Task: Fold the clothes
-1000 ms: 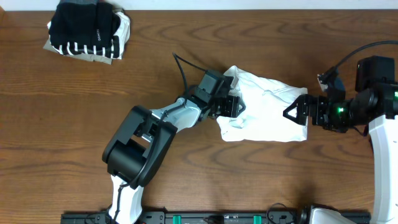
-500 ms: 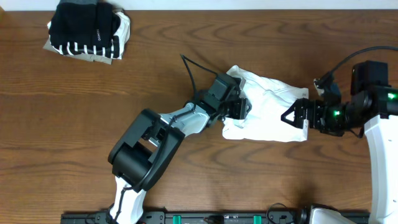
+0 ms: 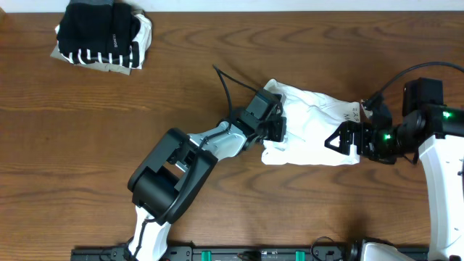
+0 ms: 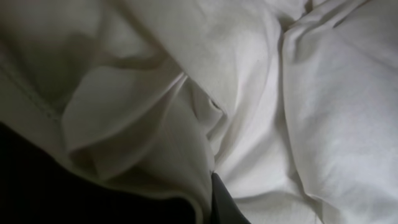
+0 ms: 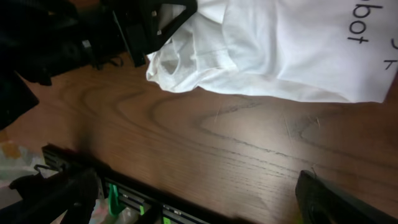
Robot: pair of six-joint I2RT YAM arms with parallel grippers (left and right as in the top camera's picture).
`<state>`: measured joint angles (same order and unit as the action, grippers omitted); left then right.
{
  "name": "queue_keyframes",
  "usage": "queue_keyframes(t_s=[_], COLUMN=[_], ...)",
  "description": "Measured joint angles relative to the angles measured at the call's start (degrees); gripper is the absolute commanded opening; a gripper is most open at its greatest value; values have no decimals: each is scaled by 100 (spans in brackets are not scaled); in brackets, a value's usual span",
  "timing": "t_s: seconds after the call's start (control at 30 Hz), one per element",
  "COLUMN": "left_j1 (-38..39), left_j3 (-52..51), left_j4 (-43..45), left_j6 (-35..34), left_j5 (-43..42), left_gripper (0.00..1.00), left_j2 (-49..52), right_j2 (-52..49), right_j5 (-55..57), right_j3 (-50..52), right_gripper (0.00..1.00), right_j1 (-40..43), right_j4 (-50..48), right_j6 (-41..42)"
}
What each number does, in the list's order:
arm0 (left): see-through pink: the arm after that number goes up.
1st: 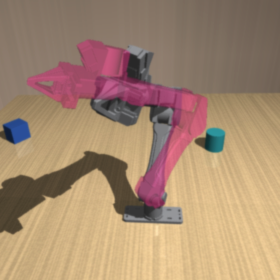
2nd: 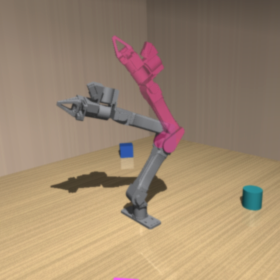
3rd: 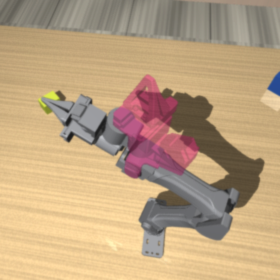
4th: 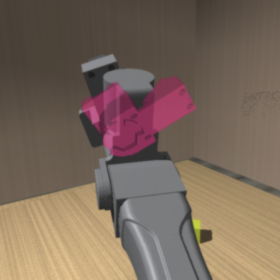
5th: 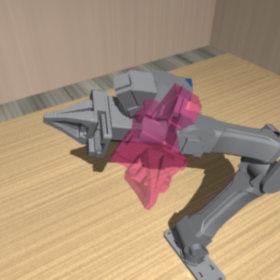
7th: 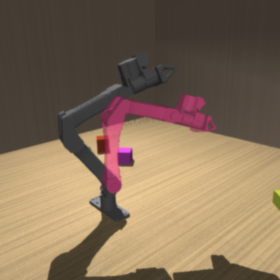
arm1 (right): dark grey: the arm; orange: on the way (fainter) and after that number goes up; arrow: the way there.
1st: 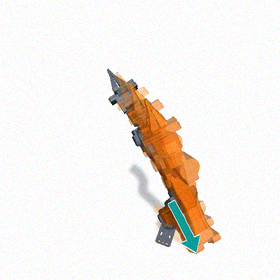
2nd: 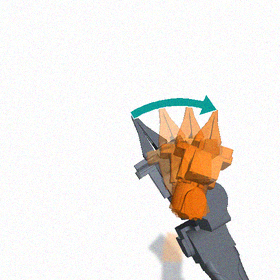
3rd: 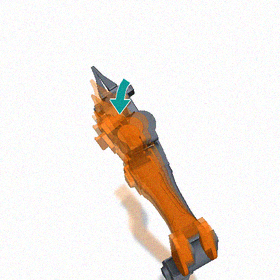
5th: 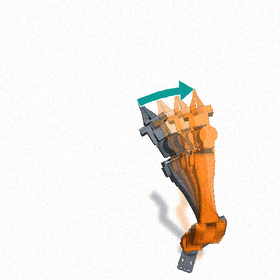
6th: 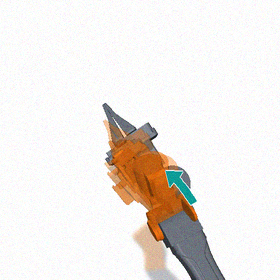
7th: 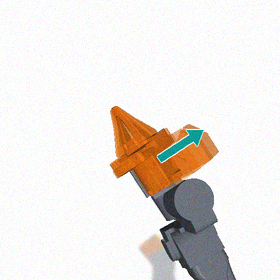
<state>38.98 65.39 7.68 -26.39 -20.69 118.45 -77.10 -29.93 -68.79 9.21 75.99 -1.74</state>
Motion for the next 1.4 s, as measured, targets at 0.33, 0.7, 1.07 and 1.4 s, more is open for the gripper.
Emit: queue_keyframes(t_s=[0.33,0.7,1.07,1.4], left_j1=[-990,-1668,-1368,-752], left_j3=[63,9,9,9], left_j4=[-1488,-2673,-2833,-2833], left_j6=[33,262,337,374], left_j5=[-26,566,890,933], left_gripper=[6,6,6,6], left_j2=[-402,-1259,-1834,-1834], right_j2=[0,0,7,-612], right_j5=[0,0,4,387], right_j3=[0,2,595,1327], right_gripper=[99,99,92,71], right_j1=[0,0,-96,-1624], right_j4=[-133,-407,-1950,-4179], right_j6=[0,0,455,1663])
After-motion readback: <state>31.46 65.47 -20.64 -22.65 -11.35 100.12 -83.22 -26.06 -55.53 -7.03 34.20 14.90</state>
